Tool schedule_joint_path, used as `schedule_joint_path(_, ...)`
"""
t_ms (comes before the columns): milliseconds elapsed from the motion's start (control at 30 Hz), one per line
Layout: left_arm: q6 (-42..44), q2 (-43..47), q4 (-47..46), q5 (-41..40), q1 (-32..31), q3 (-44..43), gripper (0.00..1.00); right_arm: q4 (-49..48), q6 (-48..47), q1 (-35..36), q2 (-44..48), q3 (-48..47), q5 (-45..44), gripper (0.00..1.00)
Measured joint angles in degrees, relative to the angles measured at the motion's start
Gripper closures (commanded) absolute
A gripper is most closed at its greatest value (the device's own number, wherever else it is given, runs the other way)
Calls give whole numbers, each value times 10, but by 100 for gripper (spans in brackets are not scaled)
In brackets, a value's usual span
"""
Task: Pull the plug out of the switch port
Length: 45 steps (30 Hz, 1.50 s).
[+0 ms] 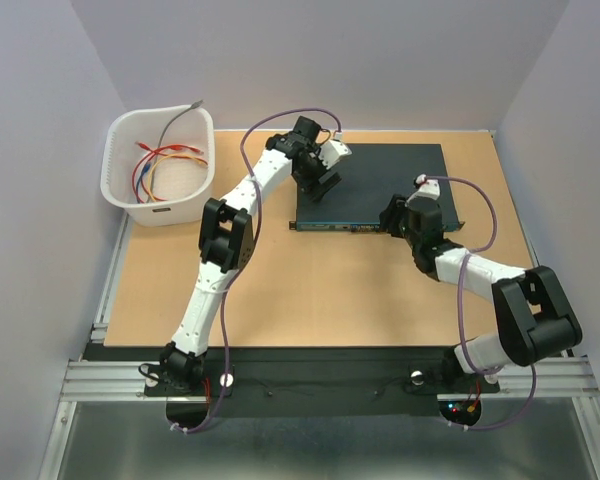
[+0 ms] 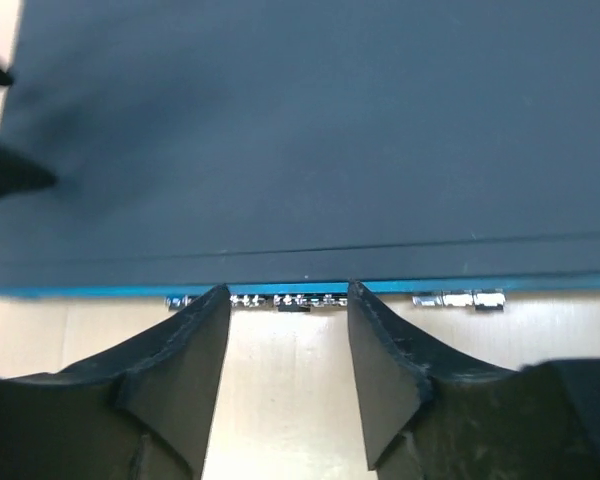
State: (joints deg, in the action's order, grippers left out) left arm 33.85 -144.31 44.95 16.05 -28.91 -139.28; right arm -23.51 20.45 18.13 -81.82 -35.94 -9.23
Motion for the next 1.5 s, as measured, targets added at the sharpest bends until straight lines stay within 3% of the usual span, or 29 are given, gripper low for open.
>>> schedule_joint_path(133, 2, 12, -16, -20, -7, 21, 1, 63, 61, 26, -8, -37, -84, 52)
schedule_joint_path(433, 3, 16, -28, -31, -11, 28, 1, 159, 83, 75, -87, -126, -155, 52)
schedule_joint_path(500, 3, 16, -27, -30, -11, 28, 1, 176, 82, 76, -98, -128, -166, 57)
schedule_joint_path(533, 3, 16, -27, -30, -11, 28, 1, 180, 83, 76, -100, -128, -169, 63)
schedule_joint_path(867, 5, 16, -27, -30, -11, 28, 1, 209, 79, 75, -122, -141, -178, 60)
schedule_joint_path(1067, 7, 16, -27, -29, -11, 28, 1, 216, 79, 82, -125, -149, -178, 68)
schedule_joint_path(1200, 8, 16, -27, -28, -11, 28, 1, 215, 78, 87, -126, -149, -160, 64)
schedule_joint_path(1300, 9, 16, -27, -28, -11, 27, 1, 213, 42, 88, -126, -149, -128, 59)
schedule_joint_path(1500, 9, 16, -26, -28, -11, 26, 1, 212, -174, 89, -119, -143, -33, 53)
